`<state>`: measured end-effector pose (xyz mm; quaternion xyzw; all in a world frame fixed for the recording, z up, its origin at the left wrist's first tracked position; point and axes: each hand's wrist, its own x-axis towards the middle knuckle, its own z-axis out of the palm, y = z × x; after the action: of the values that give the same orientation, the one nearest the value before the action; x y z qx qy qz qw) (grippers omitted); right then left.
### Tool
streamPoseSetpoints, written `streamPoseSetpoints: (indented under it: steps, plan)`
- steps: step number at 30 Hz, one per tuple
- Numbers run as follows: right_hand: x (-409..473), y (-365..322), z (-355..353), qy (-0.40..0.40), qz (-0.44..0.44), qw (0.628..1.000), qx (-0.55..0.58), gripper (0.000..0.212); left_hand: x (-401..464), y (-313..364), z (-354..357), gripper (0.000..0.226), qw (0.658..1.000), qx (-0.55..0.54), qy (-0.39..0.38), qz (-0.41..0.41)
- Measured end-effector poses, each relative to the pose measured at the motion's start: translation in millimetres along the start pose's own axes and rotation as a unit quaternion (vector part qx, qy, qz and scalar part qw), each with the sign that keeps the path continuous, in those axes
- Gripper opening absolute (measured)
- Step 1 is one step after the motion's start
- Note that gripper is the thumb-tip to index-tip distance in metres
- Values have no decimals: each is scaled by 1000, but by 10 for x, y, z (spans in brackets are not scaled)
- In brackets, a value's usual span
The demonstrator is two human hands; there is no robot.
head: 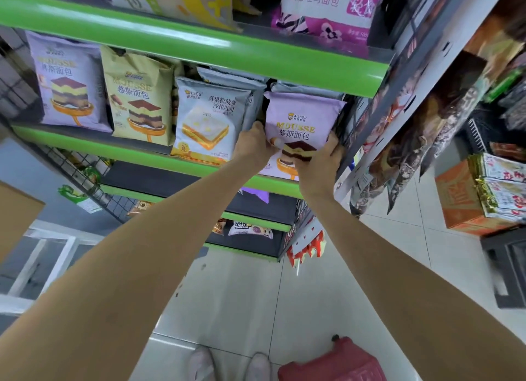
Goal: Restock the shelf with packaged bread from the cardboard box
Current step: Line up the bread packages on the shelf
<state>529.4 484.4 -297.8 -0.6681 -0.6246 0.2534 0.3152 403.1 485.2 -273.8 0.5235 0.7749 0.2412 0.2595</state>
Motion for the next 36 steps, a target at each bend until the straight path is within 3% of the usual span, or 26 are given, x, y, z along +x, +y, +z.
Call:
streamPoseSetpoints:
  steps: [4, 6, 11, 18, 22, 27, 31, 36]
  plan:
    - [-222, -156, -24, 66, -102, 992, -26, 82, -137, -31, -117, 30, 999, -22, 42, -14]
    - [-321, -247, -32, 59, -147, 987, -24, 78, -222, -67, -236, 29, 998, -18, 52, -25]
    - [-488, -716, 1, -96, -196, 976, -13, 44, -502, -332, -708, 25, 997, -37, 50, -40]
    - [-885, -2101, 493, -263, -291, 920, 7, 24, -1006, -1103, -2051, 21, 980, -47, 170, -93]
    - [-1329, -2982, 989, -317, -358, 878, 17, 21, -1306, -1716, -2912, 29, 949, -81, 266, -147]
    - [-1977, -3966, 1771, -373, -405, 833, 52, 21, -1694, -2690, -3856, 20, 885, -132, 386, -226]
    - [-2398, -4511, 2587, -417, -387, 822, 15, 22, -1726, -3557, -4301, 26, 871, -86, 324, -359]
    - [-2657, -4641, 3683, -495, -330, 781, -191, 25, -1593, -4278, -4399, 47, 874, -62, 185, -445]
